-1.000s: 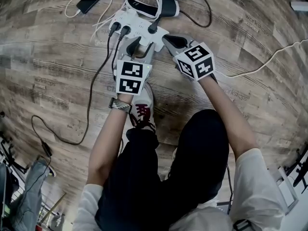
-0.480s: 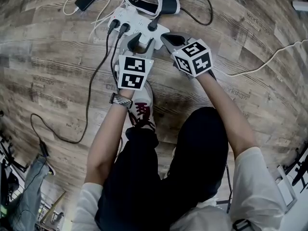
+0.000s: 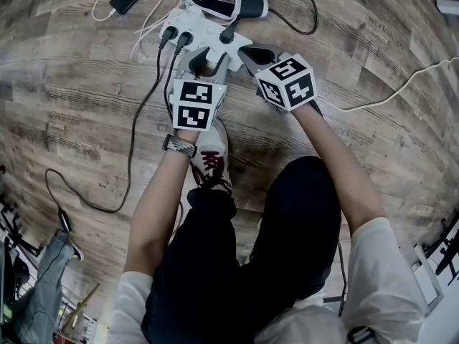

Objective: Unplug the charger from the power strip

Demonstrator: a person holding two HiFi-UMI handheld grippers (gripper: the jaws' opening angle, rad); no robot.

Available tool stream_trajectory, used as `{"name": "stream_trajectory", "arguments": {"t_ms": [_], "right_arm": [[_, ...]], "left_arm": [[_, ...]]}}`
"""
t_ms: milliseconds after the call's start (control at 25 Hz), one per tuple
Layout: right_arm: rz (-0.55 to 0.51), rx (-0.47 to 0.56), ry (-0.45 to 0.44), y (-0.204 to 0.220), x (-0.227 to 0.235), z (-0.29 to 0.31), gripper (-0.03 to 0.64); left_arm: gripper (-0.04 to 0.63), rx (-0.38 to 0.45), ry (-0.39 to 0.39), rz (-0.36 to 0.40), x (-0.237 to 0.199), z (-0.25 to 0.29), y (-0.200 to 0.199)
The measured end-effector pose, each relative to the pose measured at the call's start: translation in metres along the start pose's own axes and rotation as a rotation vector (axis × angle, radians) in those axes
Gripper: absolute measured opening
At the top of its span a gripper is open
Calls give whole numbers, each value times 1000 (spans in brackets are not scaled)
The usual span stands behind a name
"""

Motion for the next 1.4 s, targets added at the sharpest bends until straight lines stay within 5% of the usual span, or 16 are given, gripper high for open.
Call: {"name": "stream_trajectory", "arguments": {"t_ms": [400,720,1120,1280,1400], "right_arm": [[2,-7,7,-1,-1,0,2],[1,-4,5,-1,0,0,2],[5,-3,7,-1,-1,0,2],[6,-3,5,-1,-1,0,3],[6,-1,3,0,0,0,2]], "left_arm": [[138,-51,-38,105,6,2,-4],[141,-7,30,-42,-3,0,-1],[138,-57,-41,120,6,1,-7],[138,-47,-26,86,4,1,-5],[141,-21,3,-12,0,0,-2]]}}
Point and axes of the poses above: the fingertips, and each gripper's own axes: z forward along the fingers, x to its right, y out of its underside, the point moved 10 cm from there along -z, backward along the fingers, and after that the axes turned 8 degrees about y, right-handed, at the moved point
